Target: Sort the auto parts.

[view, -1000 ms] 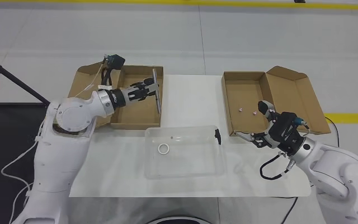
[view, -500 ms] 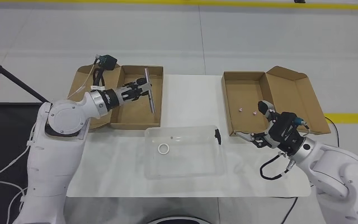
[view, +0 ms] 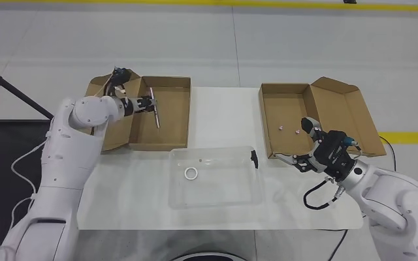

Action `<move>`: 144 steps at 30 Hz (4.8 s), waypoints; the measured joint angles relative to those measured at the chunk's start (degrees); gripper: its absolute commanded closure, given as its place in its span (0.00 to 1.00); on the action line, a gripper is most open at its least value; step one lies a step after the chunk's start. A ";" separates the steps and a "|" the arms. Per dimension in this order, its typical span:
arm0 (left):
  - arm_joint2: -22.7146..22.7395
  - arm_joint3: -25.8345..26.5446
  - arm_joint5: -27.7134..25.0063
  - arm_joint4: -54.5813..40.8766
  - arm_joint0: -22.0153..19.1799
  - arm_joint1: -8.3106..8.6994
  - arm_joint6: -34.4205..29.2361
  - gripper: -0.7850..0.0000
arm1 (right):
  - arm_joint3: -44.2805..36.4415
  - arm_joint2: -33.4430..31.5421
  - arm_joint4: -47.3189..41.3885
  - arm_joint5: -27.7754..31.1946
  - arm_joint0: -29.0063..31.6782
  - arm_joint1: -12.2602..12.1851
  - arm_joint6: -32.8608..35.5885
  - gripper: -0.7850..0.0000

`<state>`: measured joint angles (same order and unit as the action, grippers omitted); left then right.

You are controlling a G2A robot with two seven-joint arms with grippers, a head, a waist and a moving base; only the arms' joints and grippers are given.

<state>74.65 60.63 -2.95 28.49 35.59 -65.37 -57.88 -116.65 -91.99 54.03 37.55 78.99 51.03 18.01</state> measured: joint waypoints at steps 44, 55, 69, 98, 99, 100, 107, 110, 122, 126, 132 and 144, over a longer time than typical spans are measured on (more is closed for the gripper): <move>-4.13 11.94 -11.31 -12.92 1.74 0.06 -15.65 0.01 | 0.07 6.29 0.93 -2.13 -5.78 0.42 6.02 0.00; -6.81 36.42 -6.71 -5.58 10.08 1.84 -24.41 0.00 | 1.57 2.67 -0.09 -2.70 -3.12 0.27 4.25 0.00; -8.66 38.71 -8.96 -4.96 11.07 2.09 -24.80 0.00 | 1.86 1.46 0.02 -2.32 -1.77 0.22 3.26 0.00; -27.59 37.12 -22.22 10.10 5.31 5.85 -21.23 0.40 | 1.86 1.46 0.02 -2.32 -1.77 0.22 3.26 0.00; -27.69 36.68 -22.30 10.17 5.29 5.92 -21.15 0.40 | 1.86 1.46 0.02 -2.32 -1.77 0.22 3.26 0.00; -27.82 36.41 -22.35 10.33 5.29 5.96 -21.10 0.42 | 1.86 1.46 0.02 -2.32 -1.77 0.22 3.26 0.00; -29.51 33.79 -22.72 11.17 5.16 5.71 -19.88 0.51 | 1.86 1.46 0.02 -2.32 -1.77 0.22 3.26 0.00; -30.86 32.69 -22.31 12.06 4.72 5.32 -19.34 0.51 | 1.86 1.46 0.02 -2.32 -1.77 0.22 3.26 0.00; -34.50 30.43 -20.62 16.94 2.95 4.03 -17.60 0.54 | 1.86 1.46 0.02 -2.32 -1.77 0.22 3.26 0.00; -34.97 29.82 -20.60 17.05 2.45 3.84 -19.21 0.55 | 1.86 1.46 0.02 -2.32 -1.77 0.22 3.26 0.00; -35.61 29.03 -20.14 17.96 2.41 3.57 -19.15 0.55 | 1.86 1.46 0.02 -2.32 -1.77 0.22 3.26 0.00; -36.74 27.73 -20.00 18.07 2.42 2.82 -17.84 0.53 | 1.86 1.46 0.02 -2.32 -1.77 0.22 3.26 0.00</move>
<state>37.91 88.36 -22.95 46.56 38.02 -62.55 -75.72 -114.79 -90.53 54.04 35.23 77.22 51.25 21.26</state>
